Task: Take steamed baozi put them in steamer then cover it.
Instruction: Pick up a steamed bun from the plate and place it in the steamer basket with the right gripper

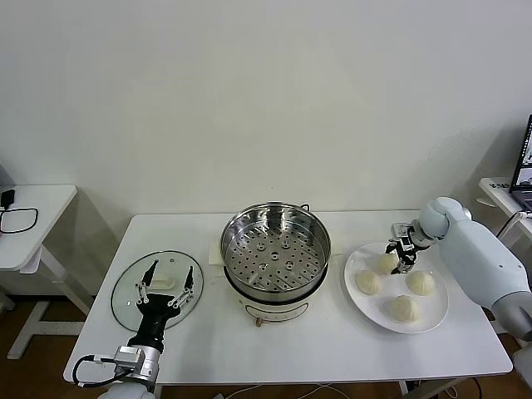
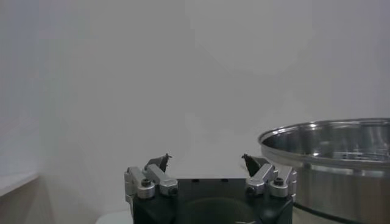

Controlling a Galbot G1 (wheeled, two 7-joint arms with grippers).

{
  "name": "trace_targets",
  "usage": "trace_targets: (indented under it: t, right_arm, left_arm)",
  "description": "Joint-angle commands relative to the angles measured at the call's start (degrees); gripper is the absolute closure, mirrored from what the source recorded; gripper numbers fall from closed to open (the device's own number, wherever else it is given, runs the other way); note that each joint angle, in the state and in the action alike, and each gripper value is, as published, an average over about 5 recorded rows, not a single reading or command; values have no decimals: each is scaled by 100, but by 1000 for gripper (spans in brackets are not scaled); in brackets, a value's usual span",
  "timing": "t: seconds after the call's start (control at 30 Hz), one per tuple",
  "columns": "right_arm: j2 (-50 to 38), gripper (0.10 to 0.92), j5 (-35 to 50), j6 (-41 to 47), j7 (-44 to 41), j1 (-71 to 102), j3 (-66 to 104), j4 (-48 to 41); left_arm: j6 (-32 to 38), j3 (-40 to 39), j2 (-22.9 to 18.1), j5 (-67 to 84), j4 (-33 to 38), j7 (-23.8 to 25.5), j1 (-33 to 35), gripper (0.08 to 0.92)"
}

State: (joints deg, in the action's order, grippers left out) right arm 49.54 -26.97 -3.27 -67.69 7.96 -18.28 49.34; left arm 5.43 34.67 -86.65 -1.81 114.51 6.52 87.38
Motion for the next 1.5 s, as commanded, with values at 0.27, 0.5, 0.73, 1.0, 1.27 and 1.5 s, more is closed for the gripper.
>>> trace_targets:
  t: [0.27,0.5,0.73,1.0,1.27,1.5]
  right_arm:
    - [-1504,364,1767,-367,-423,-1447,-1528,2295]
    - [-1666,364,2021,-1335,-894,-3375,-3096,3804]
    - [-871,364,2211,-2081,-903,-4858,-4457,4299]
    - [543,364,2187,-2531,-505,-5108,-5031,3956]
    - [1583,364,1654,-3100,-267,-4411,-4819,2730]
    - [2083,360,1020,-3373,3,-3735,-4617,1825]
  left_arm:
    - [-25,-25,11,3,108,-20,33,177]
    - [-30,7,24,4,136,-13,55,177]
    - [-32,87,22,5,154,7,86,177]
    - [-33,257,29,45,157,50,88,177]
    - [-35,485,54,123,135,97,95,177]
    - [-8,619,66,152,66,128,106,177]
